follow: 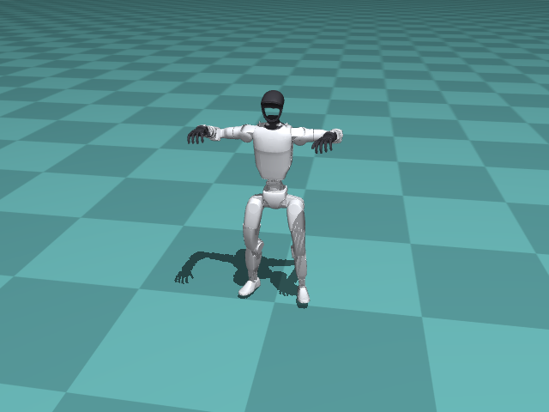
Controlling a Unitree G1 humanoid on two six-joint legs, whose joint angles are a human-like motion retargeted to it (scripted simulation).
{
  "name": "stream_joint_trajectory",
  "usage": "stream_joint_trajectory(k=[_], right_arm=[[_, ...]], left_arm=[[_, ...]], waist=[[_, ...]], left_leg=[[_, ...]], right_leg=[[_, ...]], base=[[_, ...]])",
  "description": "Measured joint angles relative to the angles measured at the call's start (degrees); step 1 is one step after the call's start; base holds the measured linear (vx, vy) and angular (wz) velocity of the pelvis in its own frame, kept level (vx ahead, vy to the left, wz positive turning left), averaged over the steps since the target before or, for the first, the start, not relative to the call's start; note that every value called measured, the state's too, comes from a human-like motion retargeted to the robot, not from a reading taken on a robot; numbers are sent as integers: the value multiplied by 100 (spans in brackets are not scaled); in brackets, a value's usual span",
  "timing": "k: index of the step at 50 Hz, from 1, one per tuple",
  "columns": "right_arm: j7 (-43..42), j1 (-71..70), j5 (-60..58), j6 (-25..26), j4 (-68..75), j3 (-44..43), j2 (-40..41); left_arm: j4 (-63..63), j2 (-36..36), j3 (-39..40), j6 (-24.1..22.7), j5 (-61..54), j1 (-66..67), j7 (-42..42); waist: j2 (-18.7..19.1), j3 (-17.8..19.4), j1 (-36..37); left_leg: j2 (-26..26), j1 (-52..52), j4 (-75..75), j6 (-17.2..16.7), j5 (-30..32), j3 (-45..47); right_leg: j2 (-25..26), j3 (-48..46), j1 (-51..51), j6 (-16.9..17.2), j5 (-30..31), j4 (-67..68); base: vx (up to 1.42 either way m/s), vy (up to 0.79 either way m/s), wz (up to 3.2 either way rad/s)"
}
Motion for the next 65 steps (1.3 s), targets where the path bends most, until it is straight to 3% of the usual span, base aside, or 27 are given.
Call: stream_joint_trajectory(k=[10,38,48,53,57,61,65], right_arm=[[-25,384,27,-3,-155,-402,71],[-45,316,38,-13,-158,-360,30],[-197,435,113,-96,-190,-466,40],[-516,449,215,-321,-313,-434,155],[-915,61,1242,-504,-737,-130,443],[-1499,-697,1698,-768,-1756,195,455],[-2170,-1611,1390,-978,-2636,461,133]], left_arm=[[-87,46,305,6,-54,293,12],[-80,181,214,11,-64,163,10],[-52,180,314,4,-19,265,163],[-79,87,324,-153,-64,335,551],[-200,-71,142,-187,-409,238,1147],[-204,-709,-433,-294,-1409,-60,1856],[-323,-1350,-1153,-451,-1742,-304,1856]], waist=[[-23,60,-9],[-63,52,-47],[-61,160,-5],[-97,190,33],[-134,259,80],[-227,385,142],[-339,486,401]], left_leg=[[-7,-3,-7,-4,7,8],[-22,-21,-21,-11,-15,-5],[3,-45,126,-28,-216,-5],[10,-45,159,-17,-325,71],[10,-49,149,-12,-395,157],[-4,-38,134,17,-469,318],[-18,-47,186,52,-616,576]], right_leg=[[-5,13,-9,6,7,-5],[-18,-9,-22,21,-8,-9],[-39,67,-87,81,-343,197],[-46,139,-131,151,-487,223],[-54,192,-177,176,-566,197],[-84,326,-279,161,-560,195],[-147,462,-417,170,-539,186]], base=[[0,0,0],[0,0,0],[1,0,-2],[9,-1,-12],[13,1,-19],[16,2,-38],[20,4,-57]])
